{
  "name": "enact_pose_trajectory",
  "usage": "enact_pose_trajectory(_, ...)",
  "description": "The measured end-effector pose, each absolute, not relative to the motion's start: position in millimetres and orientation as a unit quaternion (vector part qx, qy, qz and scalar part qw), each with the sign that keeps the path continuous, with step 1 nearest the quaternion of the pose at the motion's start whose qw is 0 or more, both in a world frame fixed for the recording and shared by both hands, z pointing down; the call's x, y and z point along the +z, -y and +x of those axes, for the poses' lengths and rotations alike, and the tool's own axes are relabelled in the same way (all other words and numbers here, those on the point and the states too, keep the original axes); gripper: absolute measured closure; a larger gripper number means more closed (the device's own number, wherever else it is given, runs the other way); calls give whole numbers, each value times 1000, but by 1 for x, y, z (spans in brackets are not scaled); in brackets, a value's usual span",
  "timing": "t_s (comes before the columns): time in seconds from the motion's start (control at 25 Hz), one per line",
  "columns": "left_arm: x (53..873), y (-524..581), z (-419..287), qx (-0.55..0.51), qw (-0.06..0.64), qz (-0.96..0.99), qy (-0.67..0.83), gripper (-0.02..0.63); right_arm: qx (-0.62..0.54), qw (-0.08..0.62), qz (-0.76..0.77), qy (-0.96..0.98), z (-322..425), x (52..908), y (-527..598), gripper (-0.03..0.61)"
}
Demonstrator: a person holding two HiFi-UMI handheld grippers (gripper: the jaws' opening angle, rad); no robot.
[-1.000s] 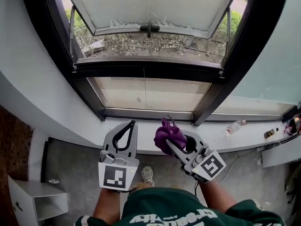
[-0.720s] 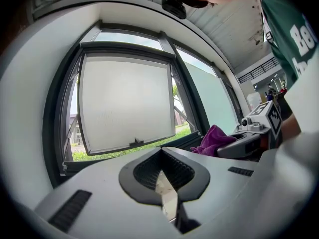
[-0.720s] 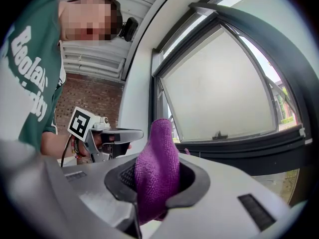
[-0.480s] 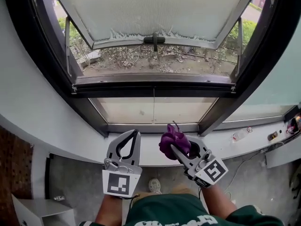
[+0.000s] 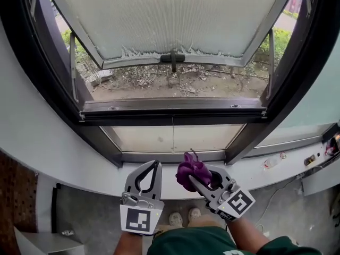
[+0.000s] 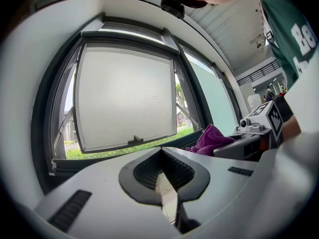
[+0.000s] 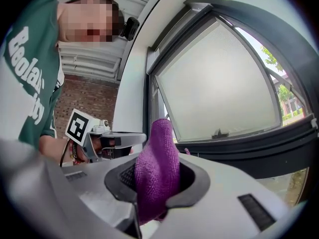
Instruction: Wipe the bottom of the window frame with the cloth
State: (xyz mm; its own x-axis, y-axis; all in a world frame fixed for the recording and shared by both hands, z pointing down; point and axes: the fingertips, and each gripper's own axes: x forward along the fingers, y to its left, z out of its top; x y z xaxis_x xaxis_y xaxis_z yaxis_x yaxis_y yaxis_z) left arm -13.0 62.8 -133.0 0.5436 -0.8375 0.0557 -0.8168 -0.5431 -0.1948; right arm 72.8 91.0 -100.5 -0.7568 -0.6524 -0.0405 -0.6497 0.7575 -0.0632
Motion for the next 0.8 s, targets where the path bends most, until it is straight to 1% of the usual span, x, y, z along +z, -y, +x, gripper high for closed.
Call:
enact_pose_trajectory(0.44, -120, -51, 26, -93, 51, -870, -481, 606, -52, 41, -340, -938, 111, -88, -73, 479)
enact_pose_trajectory(0.8, -107, -49, 63, -109, 54, -867, -484, 606, -66, 67, -343, -935, 148, -68, -66, 479)
